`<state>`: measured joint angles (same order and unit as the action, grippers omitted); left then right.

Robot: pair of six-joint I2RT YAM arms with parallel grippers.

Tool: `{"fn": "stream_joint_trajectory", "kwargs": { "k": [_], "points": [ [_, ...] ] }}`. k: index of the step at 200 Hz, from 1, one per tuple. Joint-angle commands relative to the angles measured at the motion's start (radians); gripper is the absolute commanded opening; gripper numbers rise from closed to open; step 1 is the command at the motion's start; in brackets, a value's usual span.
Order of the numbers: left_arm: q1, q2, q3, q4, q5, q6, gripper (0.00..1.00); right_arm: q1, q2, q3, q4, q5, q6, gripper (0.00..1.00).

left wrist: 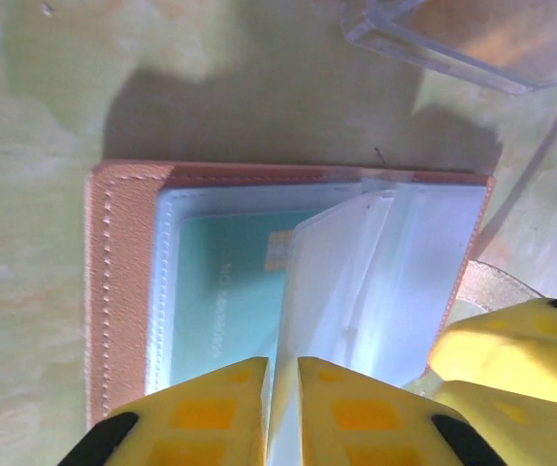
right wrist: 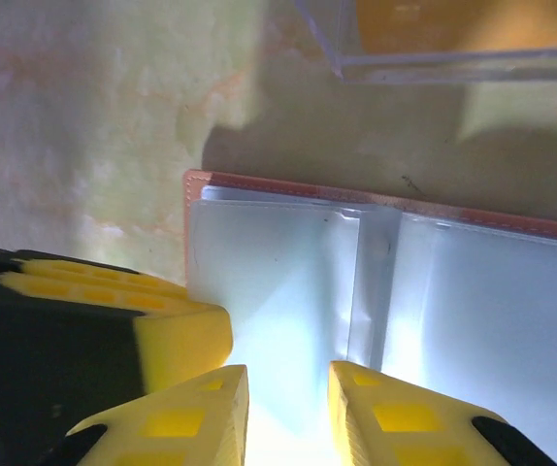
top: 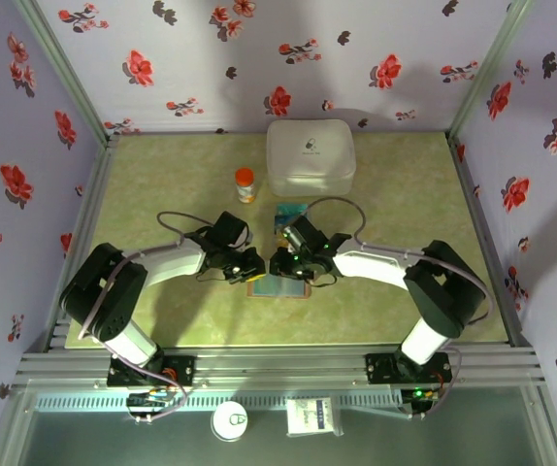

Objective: Take the credit cards out of the card holder

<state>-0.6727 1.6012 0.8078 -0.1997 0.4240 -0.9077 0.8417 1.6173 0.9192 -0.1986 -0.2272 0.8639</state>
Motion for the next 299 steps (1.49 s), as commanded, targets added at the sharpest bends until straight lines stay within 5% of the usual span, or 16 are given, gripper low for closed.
{"fn": "stream_joint_trajectory", "kwargs": {
  "k": [1,135,189,256,299],
  "points": [
    [-0.021,-0.026,0.049,-0.034,0.020,0.005,0.17,-0.016,-0.052,0.003,-0.080,0.061,-0.031,0.28],
    [-0.162,0.198,0.244,0.020,0.049,-0.016,0.36,-0.103,-0.290,-0.085,-0.207,0.151,-0.040,0.35],
    [-0.158,0.160,0.273,-0.031,0.021,0.018,0.39,-0.102,-0.295,-0.098,-0.196,0.139,-0.016,0.36],
    [-0.077,0.032,0.152,-0.086,-0.046,0.051,0.35,-0.083,-0.200,-0.066,-0.140,0.048,0.000,0.31],
    [-0.047,0.000,0.086,-0.106,-0.058,0.070,0.22,-0.032,-0.111,0.006,-0.134,0.014,-0.006,0.28]
  ]
}}
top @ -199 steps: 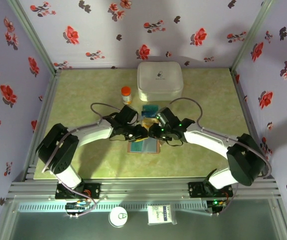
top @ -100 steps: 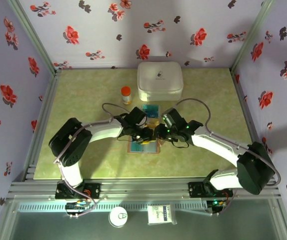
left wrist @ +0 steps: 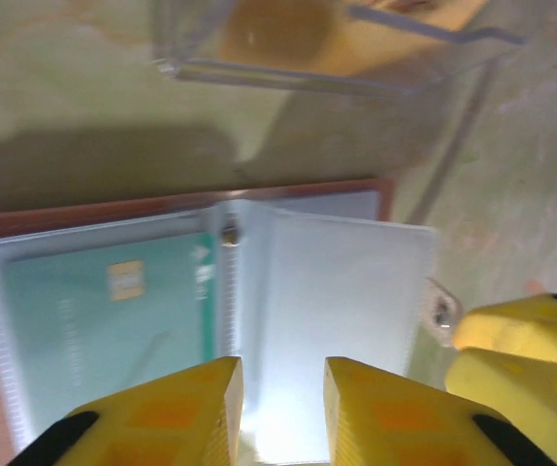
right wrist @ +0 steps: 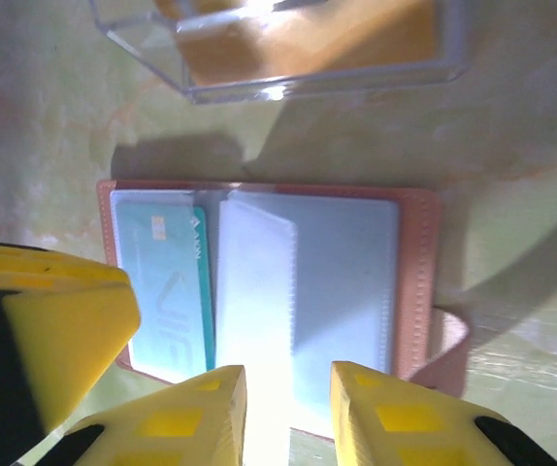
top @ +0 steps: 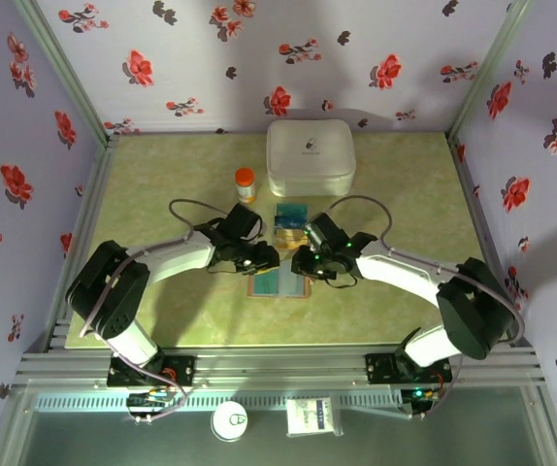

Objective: Take the credit cards out of the card holder

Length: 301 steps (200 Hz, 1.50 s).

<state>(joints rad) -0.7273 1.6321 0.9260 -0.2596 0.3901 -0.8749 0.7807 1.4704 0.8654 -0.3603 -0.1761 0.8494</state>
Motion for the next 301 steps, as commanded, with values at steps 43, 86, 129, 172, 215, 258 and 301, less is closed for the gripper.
{"fn": "stream_joint_trajectory", "kwargs": {
  "k": [43,86,129,172,215,258,301],
  "points": [
    [0.026,-0.025,-0.060,-0.078,-0.039,0.063,0.07,0.074,0.108,0.119,0.035,-0.057,0.010,0.26],
    [0.038,-0.011,-0.076,-0.084,-0.039,0.073,0.05,0.095,0.211,0.147,0.052,-0.140,0.005,0.25],
    [0.042,0.000,-0.078,-0.091,-0.039,0.077,0.05,0.096,0.244,0.126,0.037,-0.140,-0.010,0.25],
    [0.041,0.012,-0.080,-0.101,-0.040,0.076,0.05,0.095,0.226,0.103,-0.011,-0.082,-0.036,0.25],
    [0.041,0.018,-0.070,-0.120,-0.043,0.079,0.05,0.085,0.210,0.056,0.006,-0.064,-0.041,0.25],
    [0.042,0.018,-0.062,-0.130,-0.047,0.079,0.05,0.074,0.245,0.018,0.063,-0.077,-0.042,0.25],
    [0.043,-0.006,-0.053,-0.149,-0.056,0.075,0.05,0.071,0.228,0.031,0.060,-0.090,-0.045,0.25]
  ]
}}
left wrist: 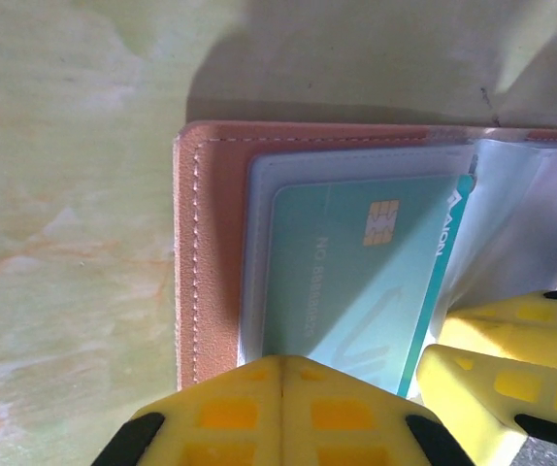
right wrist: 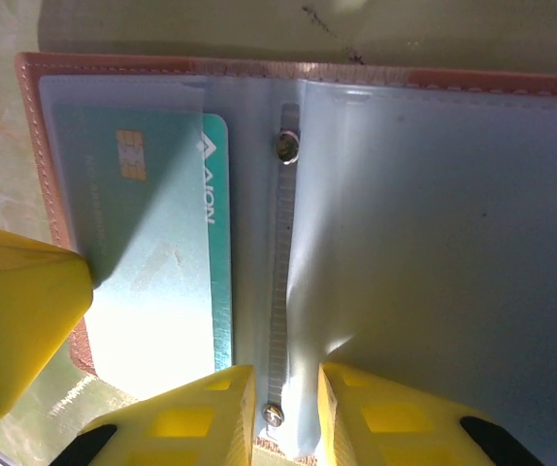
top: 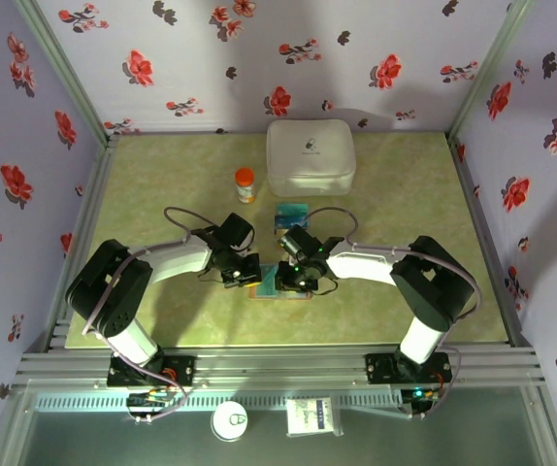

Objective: Take the credit cards out of the card holder

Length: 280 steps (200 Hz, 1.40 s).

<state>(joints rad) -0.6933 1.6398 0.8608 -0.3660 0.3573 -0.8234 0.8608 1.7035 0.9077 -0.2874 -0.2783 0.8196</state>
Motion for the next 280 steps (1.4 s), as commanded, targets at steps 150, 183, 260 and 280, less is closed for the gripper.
{"fn": "stream_joint_trajectory", "kwargs": {
  "k": [150,183,260,280],
  "points": [
    [0.015,-0.001,0.063,-0.114,-0.095,0.083,0.00,-0.025,-0.033,0.047,0.090,-0.013,0.065,0.28],
    [0.015,0.008,0.042,-0.098,-0.096,0.082,0.00,-0.028,-0.010,0.074,0.070,-0.011,0.053,0.27],
    [0.025,0.015,0.006,-0.076,-0.102,0.080,0.00,-0.031,0.043,0.073,0.113,-0.057,0.065,0.25],
    [0.028,0.015,0.001,-0.078,-0.101,0.081,0.00,-0.032,0.048,0.066,0.128,-0.061,0.070,0.24]
  ]
}}
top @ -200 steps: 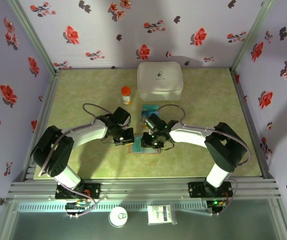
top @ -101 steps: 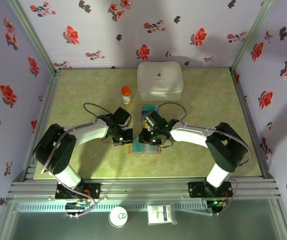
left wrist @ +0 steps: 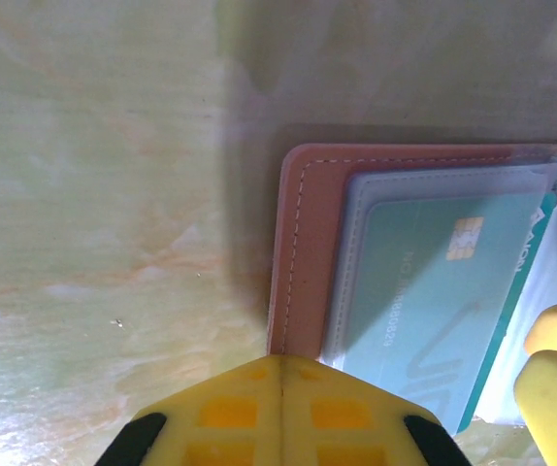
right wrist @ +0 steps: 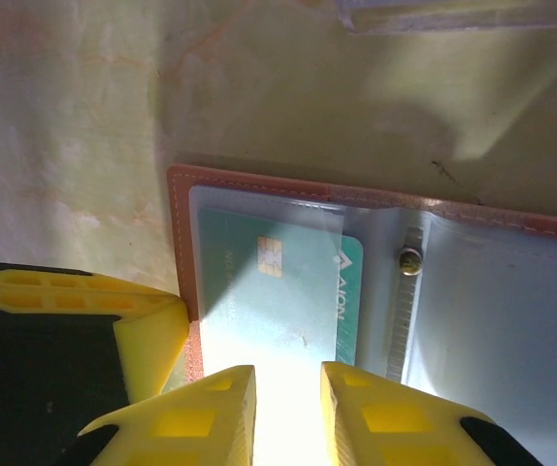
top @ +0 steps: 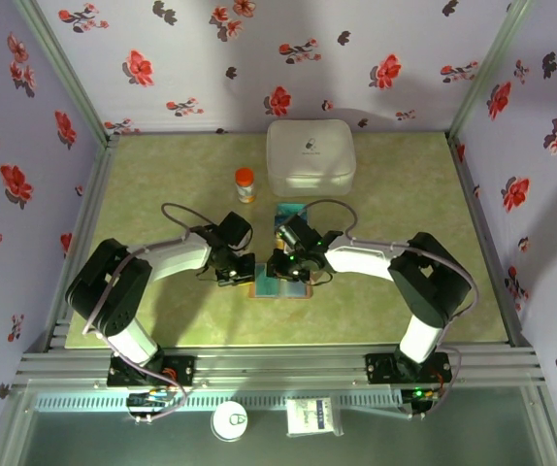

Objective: Take the credit cards out of the card holder

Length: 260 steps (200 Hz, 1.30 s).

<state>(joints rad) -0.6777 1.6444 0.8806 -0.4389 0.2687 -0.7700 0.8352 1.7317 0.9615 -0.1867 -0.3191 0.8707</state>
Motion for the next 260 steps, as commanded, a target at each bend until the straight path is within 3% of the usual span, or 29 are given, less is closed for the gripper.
{"fn": "stream_joint_trajectory", "kwargs": {
  "k": [1,171,260],
  "points": [
    [0.012,0.011,-0.019,-0.005,-0.013,0.029,0.00,-0.006,0.020,0.013,0.027,-0.021,0.020,0.24],
    [0.018,0.000,-0.023,-0.023,-0.013,0.032,0.00,-0.007,-0.009,0.011,-0.079,0.060,-0.025,0.24],
    [0.018,-0.080,0.030,-0.081,-0.028,0.029,0.00,-0.008,-0.041,0.012,-0.081,0.056,-0.023,0.24]
  ]
}}
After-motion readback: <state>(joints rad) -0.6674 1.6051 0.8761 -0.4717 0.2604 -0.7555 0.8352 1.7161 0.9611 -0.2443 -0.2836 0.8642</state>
